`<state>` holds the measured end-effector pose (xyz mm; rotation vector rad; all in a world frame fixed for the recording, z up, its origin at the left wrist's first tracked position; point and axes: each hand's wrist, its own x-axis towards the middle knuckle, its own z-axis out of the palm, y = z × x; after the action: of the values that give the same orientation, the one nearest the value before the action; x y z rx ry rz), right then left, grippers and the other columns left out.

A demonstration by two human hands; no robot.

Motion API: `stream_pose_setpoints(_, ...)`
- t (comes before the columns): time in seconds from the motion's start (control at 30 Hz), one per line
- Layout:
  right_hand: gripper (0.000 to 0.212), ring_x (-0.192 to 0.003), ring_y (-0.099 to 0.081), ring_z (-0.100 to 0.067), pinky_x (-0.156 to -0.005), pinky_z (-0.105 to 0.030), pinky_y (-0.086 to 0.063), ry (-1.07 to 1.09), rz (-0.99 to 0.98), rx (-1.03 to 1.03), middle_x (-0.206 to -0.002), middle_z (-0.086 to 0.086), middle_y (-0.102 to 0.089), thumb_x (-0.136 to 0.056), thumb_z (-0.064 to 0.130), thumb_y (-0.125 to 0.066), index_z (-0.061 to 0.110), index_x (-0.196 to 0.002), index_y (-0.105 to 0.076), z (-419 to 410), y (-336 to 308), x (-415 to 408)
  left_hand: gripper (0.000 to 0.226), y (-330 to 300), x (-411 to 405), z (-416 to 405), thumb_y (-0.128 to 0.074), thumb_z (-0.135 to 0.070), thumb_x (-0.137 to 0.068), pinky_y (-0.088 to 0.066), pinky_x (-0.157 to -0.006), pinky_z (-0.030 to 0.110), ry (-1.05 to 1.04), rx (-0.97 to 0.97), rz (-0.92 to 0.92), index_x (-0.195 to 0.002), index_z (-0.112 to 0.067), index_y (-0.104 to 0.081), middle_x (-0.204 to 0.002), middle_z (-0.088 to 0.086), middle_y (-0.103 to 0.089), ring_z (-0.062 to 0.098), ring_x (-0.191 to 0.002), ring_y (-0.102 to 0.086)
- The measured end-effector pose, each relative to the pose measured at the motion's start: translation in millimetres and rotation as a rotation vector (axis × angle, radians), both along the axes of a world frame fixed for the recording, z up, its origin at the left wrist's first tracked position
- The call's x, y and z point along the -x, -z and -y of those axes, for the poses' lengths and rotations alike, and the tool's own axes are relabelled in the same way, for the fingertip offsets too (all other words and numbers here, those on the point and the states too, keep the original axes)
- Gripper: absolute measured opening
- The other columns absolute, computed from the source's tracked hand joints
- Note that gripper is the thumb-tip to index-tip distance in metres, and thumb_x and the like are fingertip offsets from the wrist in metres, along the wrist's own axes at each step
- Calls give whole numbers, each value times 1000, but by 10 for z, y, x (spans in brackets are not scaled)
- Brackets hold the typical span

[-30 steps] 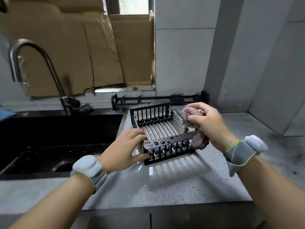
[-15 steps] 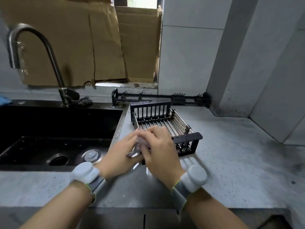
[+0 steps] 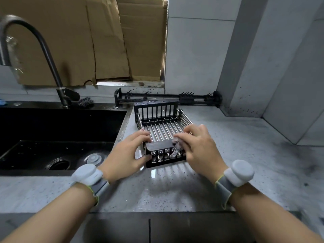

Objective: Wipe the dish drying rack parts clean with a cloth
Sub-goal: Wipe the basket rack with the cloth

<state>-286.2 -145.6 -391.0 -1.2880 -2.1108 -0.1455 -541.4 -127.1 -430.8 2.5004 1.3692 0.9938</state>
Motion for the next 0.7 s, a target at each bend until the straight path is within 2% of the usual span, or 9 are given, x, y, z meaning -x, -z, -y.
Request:
stream_pose_setpoints(0.07,20,-88,-34,-9,-75,-18,-29,14,-2,5,-99,7,-56,-96,14,-60,17,-111,-73,-58,-15,-142,40,-6,18,-3,-76,-35,-84,-30,-110,18,-2,11,-3,-120,-32,-58,-146,-23,-45,-5,-142,-32)
stream_pose_setpoints(0.3,18,-88,-35,-15,-75,-29,-32,107,-15,-1,-100,6,-57,-95,15,-60,22,-106,-73,-185,-24,-616,40,-34,10,9,-75,-37,-84,-31,-108,20,-19,45,-21,-120,-35,-57,-146,-26,-43,-6,-139,-35)
stream_pose_setpoints(0.47,20,-96,-47,-24,-78,-34,-38,305,74,190,-105,-3,-63,-98,15,-50,16,-107,-68,-285,-126,-871,40,-68,-12,26,-75,-37,-84,-32,-110,22,-26,61,-41,-120,-33,-58,-147,-23,-44,-1,-139,-38)
stream_pose_setpoints(0.53,18,-95,-59,-27,-76,-33,-43,332,-58,171,-102,-3,-67,-97,16,-53,18,-111,-64,-217,-239,-875,40,-75,-20,27,-75,-38,-84,-33,-111,24,-22,66,-44,-120,-32,-57,-147,-22,-44,-1,-139,-38)
stream_pose_setpoints(0.6,14,-75,-64,-18,-62,-29,-48,210,-294,181,-91,0,-68,-98,18,-55,23,-111,-58,-150,-383,-727,40,-71,-11,19,-74,-41,-85,-34,-111,25,-20,53,-43,-120,-32,-57,-147,-22,-44,-1,-140,-37)
stream_pose_setpoints(0.63,12,-65,-64,-14,-53,-27,-48,118,-416,242,-87,-1,-66,-98,17,-56,24,-108,-56,-142,-436,-637,41,-66,-12,16,-73,-42,-85,-34,-111,25,-18,49,-42,-121,-31,-57,-147,-22,-44,-2,-140,-37)
stream_pose_setpoints(0.7,10,-54,-62,-15,-43,-25,-49,18,-567,376,-92,-7,-59,-98,13,-57,23,-101,-57,-157,-452,-517,41,-61,-4,18,-73,-43,-85,-34,-111,25,-14,52,-43,-122,-31,-57,-147,-21,-44,-2,-141,-36)
